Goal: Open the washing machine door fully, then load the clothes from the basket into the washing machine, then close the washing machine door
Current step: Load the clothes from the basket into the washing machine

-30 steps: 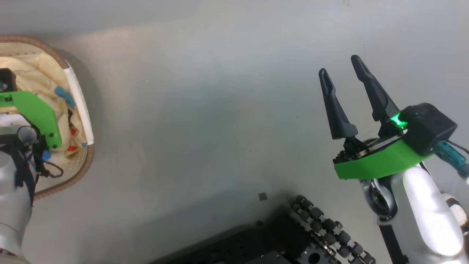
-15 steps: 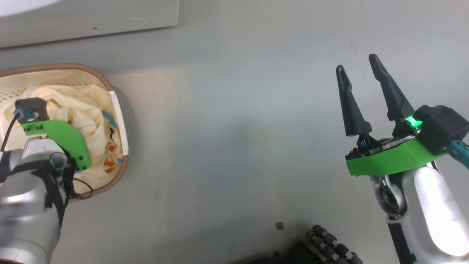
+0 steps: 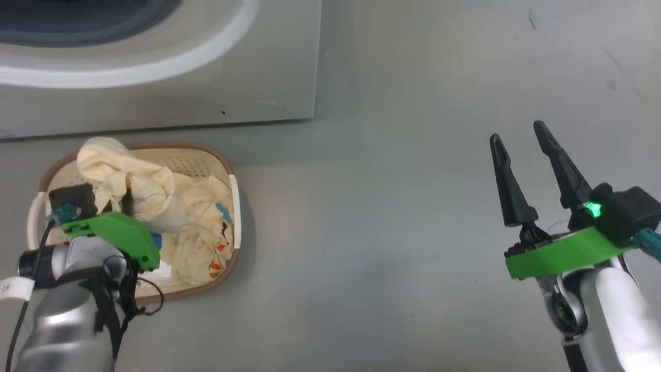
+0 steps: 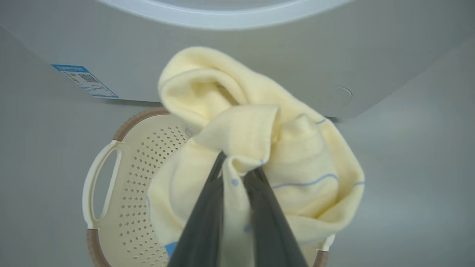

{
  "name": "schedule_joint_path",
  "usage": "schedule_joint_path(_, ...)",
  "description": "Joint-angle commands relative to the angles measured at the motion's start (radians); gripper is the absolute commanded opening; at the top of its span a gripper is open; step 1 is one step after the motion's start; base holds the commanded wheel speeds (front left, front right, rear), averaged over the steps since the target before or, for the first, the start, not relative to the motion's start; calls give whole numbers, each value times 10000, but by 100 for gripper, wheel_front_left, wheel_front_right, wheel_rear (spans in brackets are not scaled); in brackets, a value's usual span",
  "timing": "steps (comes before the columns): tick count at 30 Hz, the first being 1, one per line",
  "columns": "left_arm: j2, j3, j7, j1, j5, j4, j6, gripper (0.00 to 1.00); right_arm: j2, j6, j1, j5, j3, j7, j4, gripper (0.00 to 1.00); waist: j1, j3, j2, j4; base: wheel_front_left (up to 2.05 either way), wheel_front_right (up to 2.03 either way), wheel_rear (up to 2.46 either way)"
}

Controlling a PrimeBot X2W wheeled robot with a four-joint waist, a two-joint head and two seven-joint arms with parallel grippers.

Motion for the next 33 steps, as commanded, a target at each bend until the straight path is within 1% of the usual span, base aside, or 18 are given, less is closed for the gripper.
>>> schedule_joint_path(1,326,354,-186,131,-84,-273,-42,0,-215,-29,213,27,78,-95,-261,100,1,-752,-1,457,0,0,0)
schedule_joint_path(5,322,583,-317,697,-155,-986,-70,0,-259,-29,580,78,-61,-88,-218,100,1,-1415,-1,698,0,0,0)
schedule_joint_path(8,404,1027,-327,1318,-146,-2163,84,0,-277,-29,848,107,-146,-64,-247,100,1,-1806,-1,861,0,0,0)
schedule_joint_path(14,464,1753,-330,2974,373,-4647,448,0,-292,-29,1282,139,-260,52,-359,100,1,-2600,-1,1128,0,0,0)
schedule_joint_path(20,383,2228,-331,4415,975,-6664,578,0,-302,-29,1667,183,-349,173,-447,100,1,-3260,-1,1346,0,0,0)
schedule_joint_path(27,188,2609,-332,5796,1387,-8022,621,0,-235,-29,2133,228,-370,311,-557,100,1,-3933,-1,1486,0,0,0)
schedule_joint_path(33,15,2875,-332,6669,1566,-8759,603,0,-202,-29,2339,247,-319,379,-668,100,1,-4115,-1,1496,0,0,0)
